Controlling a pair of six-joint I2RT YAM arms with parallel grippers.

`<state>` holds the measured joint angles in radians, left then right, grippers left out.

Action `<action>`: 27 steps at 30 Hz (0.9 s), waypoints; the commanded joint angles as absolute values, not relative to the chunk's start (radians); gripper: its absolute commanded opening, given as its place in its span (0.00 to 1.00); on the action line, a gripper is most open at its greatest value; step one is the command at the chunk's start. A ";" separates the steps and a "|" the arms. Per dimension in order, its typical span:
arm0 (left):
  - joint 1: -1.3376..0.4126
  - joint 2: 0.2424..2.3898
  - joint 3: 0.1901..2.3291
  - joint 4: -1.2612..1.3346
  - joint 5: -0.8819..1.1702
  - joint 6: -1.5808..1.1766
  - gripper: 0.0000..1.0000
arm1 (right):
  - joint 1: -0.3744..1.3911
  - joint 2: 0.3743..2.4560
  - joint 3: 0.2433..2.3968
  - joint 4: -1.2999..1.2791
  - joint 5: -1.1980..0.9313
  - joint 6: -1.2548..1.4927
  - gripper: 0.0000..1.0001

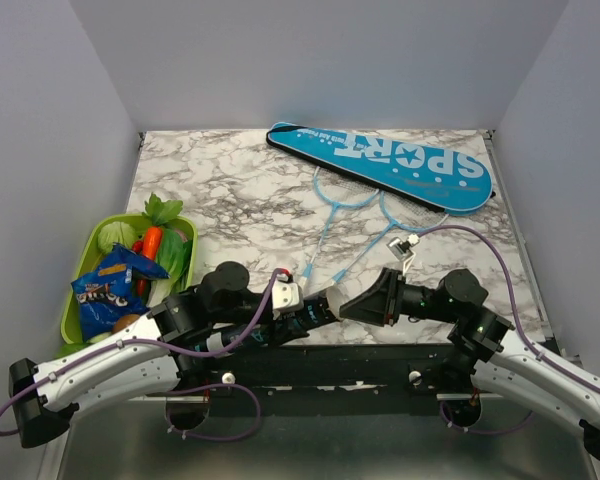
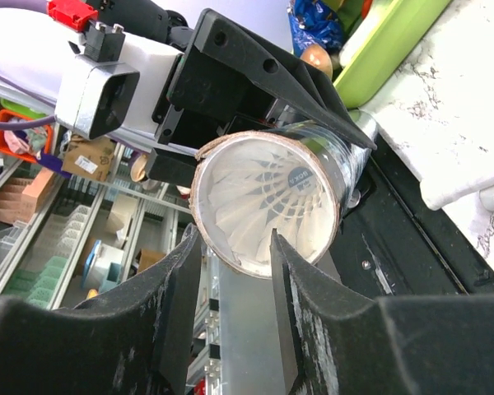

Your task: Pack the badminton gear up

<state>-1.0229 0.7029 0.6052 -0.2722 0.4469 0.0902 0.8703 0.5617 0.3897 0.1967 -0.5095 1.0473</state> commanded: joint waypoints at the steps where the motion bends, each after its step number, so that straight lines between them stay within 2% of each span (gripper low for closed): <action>1: -1.023 0.666 0.624 -0.074 0.371 0.049 0.16 | 0.888 0.594 0.379 0.052 -0.571 1.011 0.47; 12: -1.022 0.689 0.626 -0.068 0.351 0.046 0.17 | 0.933 0.729 0.466 0.136 -0.600 1.003 0.48; 16: -1.020 0.692 0.624 -0.072 0.328 0.052 0.17 | 0.934 0.742 0.500 0.071 -0.565 0.968 0.48; 19: -1.020 0.683 0.621 -0.075 0.299 0.063 0.17 | 0.934 0.707 0.595 -0.118 -0.448 0.907 0.53; 24: -1.020 0.705 0.650 -0.121 0.204 0.094 0.16 | 0.933 0.670 0.881 -0.623 0.000 0.828 0.56; 27: -1.020 0.782 0.742 -0.196 0.115 0.087 0.15 | 0.934 0.635 0.948 -0.736 0.164 0.827 0.57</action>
<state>-1.0222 0.7071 0.6216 -0.2138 0.2592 0.0898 0.9279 0.6853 0.8452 -0.3866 -0.1616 0.8795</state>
